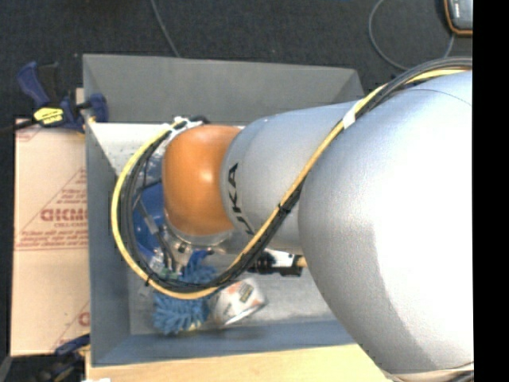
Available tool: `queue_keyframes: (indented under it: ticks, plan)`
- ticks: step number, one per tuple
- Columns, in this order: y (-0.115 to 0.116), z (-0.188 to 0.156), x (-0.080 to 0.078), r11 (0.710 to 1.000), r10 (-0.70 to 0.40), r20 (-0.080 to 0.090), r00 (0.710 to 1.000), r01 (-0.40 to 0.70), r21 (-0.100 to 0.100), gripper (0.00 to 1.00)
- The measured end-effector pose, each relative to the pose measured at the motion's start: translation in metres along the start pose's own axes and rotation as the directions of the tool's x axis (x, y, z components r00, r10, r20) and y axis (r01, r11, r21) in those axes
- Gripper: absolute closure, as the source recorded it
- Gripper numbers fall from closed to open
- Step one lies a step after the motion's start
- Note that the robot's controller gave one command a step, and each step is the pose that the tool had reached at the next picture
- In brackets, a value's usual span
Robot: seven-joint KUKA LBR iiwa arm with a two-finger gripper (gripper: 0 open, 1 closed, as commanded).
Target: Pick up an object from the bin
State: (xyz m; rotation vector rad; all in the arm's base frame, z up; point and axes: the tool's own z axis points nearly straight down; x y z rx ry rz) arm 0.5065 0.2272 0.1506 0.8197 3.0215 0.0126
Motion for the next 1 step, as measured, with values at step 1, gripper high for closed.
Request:
queue_keyframes:
  ticks: [1]
  plan:
    - [-0.0369,0.0244,0.0154,0.999,0.034,-0.002,0.999,-0.034,0.007,0.0]
